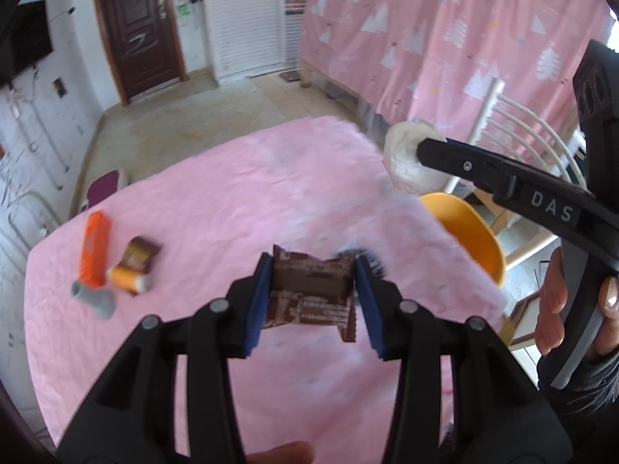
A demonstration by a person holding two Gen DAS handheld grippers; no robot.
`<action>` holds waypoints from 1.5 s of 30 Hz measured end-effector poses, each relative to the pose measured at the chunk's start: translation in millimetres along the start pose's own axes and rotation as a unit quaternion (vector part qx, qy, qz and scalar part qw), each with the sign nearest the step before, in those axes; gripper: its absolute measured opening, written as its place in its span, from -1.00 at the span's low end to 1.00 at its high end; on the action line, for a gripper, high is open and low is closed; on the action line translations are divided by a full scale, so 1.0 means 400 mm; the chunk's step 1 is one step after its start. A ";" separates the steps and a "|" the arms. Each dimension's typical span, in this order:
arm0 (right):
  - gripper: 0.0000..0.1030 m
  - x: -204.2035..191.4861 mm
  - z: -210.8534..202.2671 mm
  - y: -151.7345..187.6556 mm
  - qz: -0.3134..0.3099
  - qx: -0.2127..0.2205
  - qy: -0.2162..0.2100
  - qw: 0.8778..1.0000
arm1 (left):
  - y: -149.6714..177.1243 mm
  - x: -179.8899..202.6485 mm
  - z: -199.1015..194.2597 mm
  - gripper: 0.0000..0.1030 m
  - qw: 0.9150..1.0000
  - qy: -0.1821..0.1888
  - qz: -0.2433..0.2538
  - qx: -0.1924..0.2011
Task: Collect trash
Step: 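Carry the wrapper and white bag to the orange bucket and open both tools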
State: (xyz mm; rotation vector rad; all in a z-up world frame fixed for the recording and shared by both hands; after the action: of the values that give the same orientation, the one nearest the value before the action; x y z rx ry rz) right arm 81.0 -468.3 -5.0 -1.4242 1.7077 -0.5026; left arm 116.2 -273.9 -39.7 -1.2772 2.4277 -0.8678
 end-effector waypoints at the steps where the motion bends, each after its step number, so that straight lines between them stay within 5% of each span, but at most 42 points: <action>1: -0.61 0.018 -0.008 0.000 0.005 0.003 0.003 1.000 | -0.007 0.013 0.001 -0.19 1.000 0.005 0.003 0.002; 16: -0.61 0.311 -0.098 0.056 0.075 0.016 0.058 0.995 | -0.099 0.236 0.093 -0.19 0.994 0.100 0.032 0.004; 29: -0.60 0.456 -0.092 0.123 0.144 0.000 0.046 0.988 | -0.145 0.380 0.170 -0.18 0.989 0.137 0.051 -0.016; 45: -0.58 0.447 -0.057 0.131 0.160 -0.022 0.040 0.986 | -0.149 0.318 0.163 -0.10 0.990 0.136 0.017 -0.022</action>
State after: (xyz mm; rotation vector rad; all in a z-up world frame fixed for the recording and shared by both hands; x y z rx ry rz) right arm 30.0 -626.3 -92.2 -1.1416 1.9773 -0.3499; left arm 113.2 -428.6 -48.7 -1.1973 2.6820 -1.0460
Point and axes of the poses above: each gripper's, at about its wrist camera, not at the fingertips, and z roughly the way its jaws point, x to its right, y to its underside, the point moved 2 cm from there along z, roughly the way its jaws point, and after that the axes turned 1 degree about y, right-handed, at the moved point
